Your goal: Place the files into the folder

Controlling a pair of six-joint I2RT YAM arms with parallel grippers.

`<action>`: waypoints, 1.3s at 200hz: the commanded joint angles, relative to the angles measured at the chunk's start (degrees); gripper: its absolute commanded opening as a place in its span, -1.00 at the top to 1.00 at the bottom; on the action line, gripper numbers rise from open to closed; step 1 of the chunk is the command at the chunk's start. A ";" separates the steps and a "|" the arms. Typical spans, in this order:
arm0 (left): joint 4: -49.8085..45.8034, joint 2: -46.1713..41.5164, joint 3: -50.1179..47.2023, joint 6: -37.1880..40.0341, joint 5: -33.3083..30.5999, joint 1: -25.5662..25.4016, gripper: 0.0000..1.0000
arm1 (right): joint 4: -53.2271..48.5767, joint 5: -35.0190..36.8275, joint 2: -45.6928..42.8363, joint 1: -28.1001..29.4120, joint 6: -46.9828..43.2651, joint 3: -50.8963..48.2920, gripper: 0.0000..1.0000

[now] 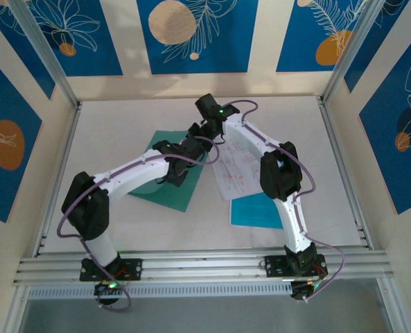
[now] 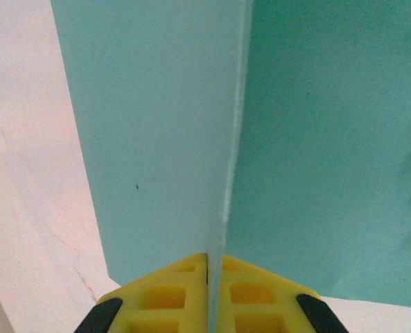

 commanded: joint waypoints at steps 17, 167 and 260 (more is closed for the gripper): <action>-3.44 -4.40 0.91 -4.33 1.27 1.64 1.00 | -3.07 1.03 -6.78 -1.13 -7.39 1.94 -0.66; 0.16 -27.19 -9.79 -10.85 27.81 26.68 0.74 | 5.65 0.73 1.60 4.42 -2.30 -14.87 0.15; -10.66 -24.81 -0.62 -22.45 12.10 43.98 -0.35 | 2.61 4.24 -0.31 1.90 -1.40 -24.53 0.23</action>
